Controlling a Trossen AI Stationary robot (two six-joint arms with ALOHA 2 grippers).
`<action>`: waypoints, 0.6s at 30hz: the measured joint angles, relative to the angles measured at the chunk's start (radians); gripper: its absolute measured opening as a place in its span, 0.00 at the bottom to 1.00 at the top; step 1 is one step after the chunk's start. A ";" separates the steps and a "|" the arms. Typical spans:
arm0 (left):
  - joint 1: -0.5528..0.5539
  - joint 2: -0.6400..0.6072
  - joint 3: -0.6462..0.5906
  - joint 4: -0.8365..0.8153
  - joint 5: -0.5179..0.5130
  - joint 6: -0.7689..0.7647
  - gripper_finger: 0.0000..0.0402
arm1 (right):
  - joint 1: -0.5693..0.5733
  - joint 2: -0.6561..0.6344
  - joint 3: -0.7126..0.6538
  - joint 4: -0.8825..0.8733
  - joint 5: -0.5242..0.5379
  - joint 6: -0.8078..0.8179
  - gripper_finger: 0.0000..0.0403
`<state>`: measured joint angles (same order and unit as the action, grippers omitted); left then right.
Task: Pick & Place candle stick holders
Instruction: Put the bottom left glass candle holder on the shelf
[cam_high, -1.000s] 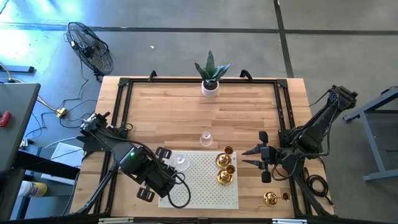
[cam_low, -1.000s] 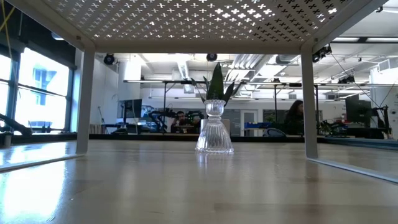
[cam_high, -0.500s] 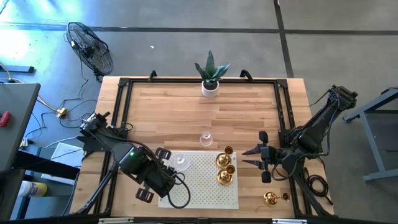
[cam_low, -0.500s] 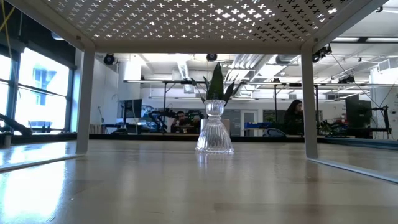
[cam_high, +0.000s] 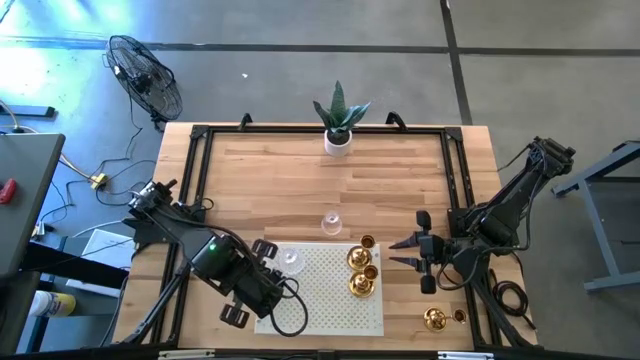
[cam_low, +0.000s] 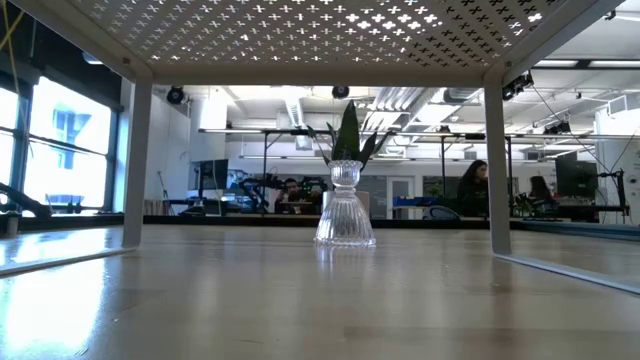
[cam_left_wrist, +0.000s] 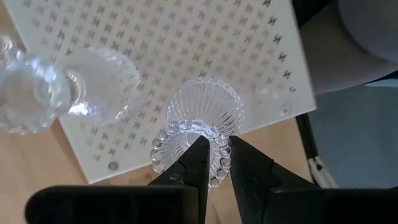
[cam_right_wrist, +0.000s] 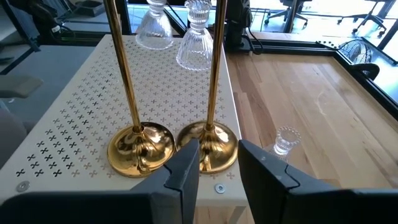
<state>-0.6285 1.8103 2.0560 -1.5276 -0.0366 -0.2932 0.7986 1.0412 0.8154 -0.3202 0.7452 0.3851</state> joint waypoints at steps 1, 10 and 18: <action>0.000 0.000 0.000 0.003 0.002 0.000 0.13 | 0.000 0.000 0.000 0.000 0.000 0.000 0.26; 0.000 0.000 0.000 0.009 0.001 0.000 0.13 | 0.000 0.000 0.000 -0.001 0.000 0.000 0.26; 0.000 0.000 0.000 0.019 -0.053 0.000 0.13 | 0.000 0.000 0.000 -0.001 0.000 0.000 0.26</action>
<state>-0.6285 1.8103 2.0560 -1.5089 -0.0891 -0.2932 0.7983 1.0412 0.8154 -0.3210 0.7452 0.3847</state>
